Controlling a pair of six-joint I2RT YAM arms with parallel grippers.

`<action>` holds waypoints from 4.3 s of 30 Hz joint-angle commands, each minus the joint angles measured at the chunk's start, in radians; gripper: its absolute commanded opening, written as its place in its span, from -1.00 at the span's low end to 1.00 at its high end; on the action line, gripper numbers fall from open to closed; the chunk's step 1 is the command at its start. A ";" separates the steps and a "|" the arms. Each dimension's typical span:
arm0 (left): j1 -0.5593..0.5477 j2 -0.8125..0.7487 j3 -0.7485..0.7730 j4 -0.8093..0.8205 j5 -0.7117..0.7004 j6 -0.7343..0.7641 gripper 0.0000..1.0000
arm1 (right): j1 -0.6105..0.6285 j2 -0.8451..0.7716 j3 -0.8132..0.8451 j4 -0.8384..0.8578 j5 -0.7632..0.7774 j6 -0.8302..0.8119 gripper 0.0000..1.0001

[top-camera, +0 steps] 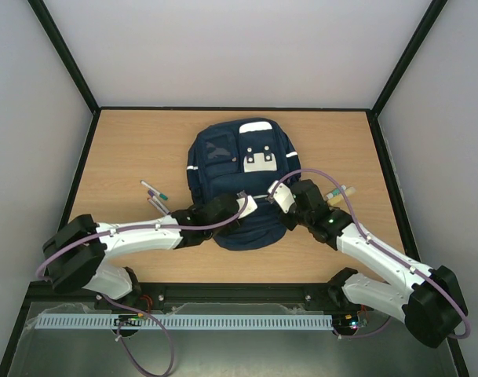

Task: Pack the student bag
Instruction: Pick up the stationery from the center of the board.

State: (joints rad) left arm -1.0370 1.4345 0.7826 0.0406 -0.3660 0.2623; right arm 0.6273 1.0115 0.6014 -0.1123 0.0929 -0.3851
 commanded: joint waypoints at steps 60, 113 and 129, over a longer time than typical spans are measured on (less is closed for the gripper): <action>0.012 -0.122 0.167 -0.097 0.154 -0.104 -0.90 | -0.730 0.759 0.639 -0.560 -0.137 0.212 0.34; 0.012 -0.137 0.164 -0.100 0.171 -0.101 -0.84 | -0.735 0.888 0.630 -0.479 -0.067 0.385 0.23; 0.012 -0.132 0.164 -0.101 0.175 -0.102 -0.81 | -0.735 0.819 0.549 -0.471 -0.181 0.263 -0.69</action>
State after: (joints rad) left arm -1.0199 1.3468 0.9043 -0.0967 -0.2169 0.1749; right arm -0.1055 1.8870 1.2163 -0.5301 -0.0372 -0.0631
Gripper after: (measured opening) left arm 0.096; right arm 0.199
